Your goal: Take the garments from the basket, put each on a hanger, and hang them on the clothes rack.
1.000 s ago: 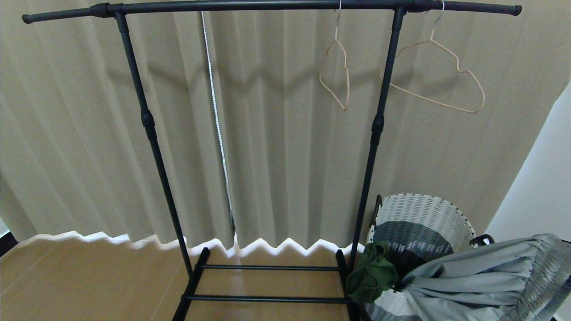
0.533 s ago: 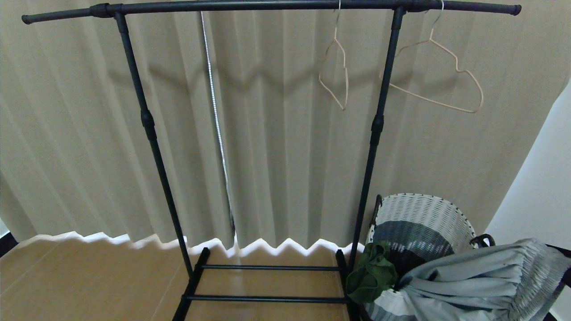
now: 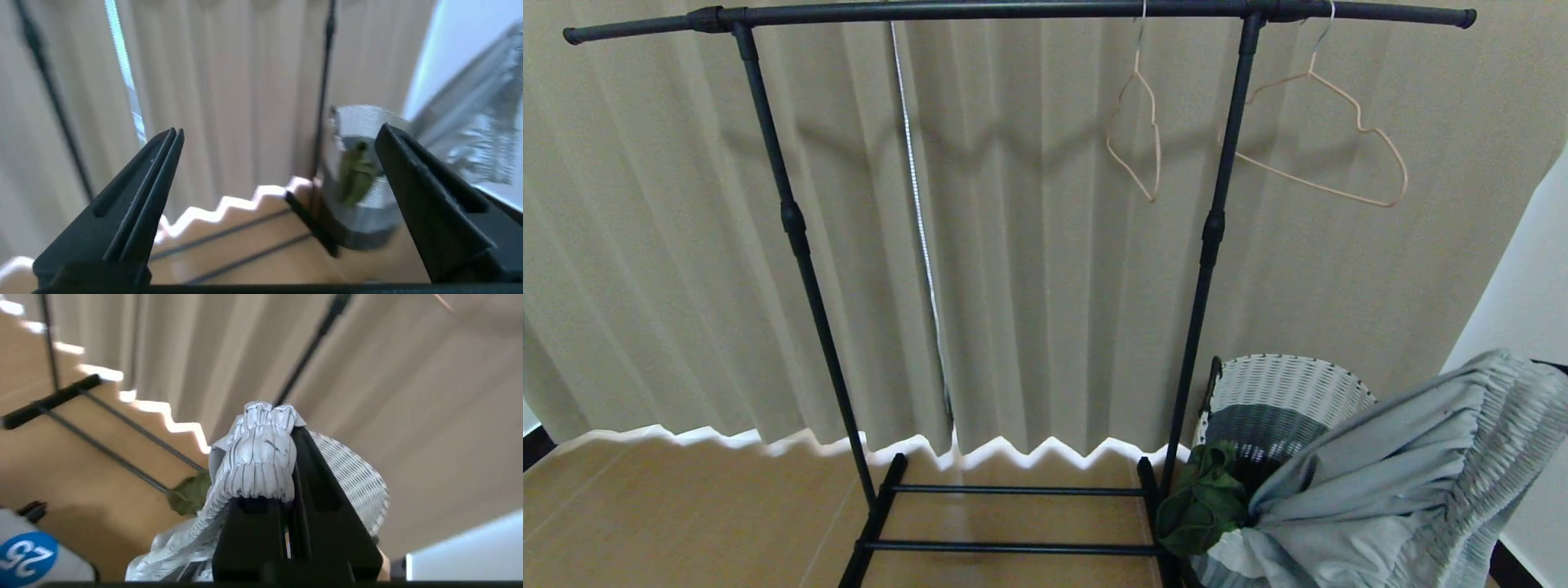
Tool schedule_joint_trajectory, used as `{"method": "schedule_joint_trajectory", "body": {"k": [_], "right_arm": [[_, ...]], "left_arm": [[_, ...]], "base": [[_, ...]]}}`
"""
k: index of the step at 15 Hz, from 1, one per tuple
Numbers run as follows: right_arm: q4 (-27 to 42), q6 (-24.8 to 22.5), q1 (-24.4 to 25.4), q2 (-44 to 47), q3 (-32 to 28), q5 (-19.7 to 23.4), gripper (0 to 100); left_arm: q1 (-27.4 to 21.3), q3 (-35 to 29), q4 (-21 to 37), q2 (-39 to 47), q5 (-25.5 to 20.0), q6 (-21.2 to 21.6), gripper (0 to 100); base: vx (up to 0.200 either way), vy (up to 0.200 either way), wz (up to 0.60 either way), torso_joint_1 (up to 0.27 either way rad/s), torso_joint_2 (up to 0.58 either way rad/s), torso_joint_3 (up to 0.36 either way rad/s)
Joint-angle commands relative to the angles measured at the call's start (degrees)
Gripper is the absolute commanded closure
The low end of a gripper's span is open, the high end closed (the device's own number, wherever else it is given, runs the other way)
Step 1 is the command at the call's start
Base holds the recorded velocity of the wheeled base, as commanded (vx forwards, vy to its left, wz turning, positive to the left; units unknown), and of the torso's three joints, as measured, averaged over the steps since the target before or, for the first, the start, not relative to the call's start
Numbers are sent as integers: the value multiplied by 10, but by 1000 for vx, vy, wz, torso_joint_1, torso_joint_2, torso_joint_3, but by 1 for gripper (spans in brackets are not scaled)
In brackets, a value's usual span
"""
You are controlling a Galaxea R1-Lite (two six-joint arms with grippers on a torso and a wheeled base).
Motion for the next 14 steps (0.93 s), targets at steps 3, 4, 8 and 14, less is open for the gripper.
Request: {"method": "schedule_joint_trajectory", "body": {"k": [3,4,8,14], "right_arm": [[18,60,69,94,-99,1,100],[16,98,85,122,-121,0,100],[5,177,99,211,-189,2,100],[-56,228,155,264,-204,2,100]], "left_arm": [[-146,-137,-94,350,21,-7,0],[-190,-158,-110,405,61,-7,0],[-342,-181,-182,565,177,-9,0],[-552,-180,-332,747,300,-90,0]], "base": [[0,0,0,0,0,0],[0,0,0,0,0,0],[0,0,0,0,0,0],[0,0,0,0,0,0]]}}
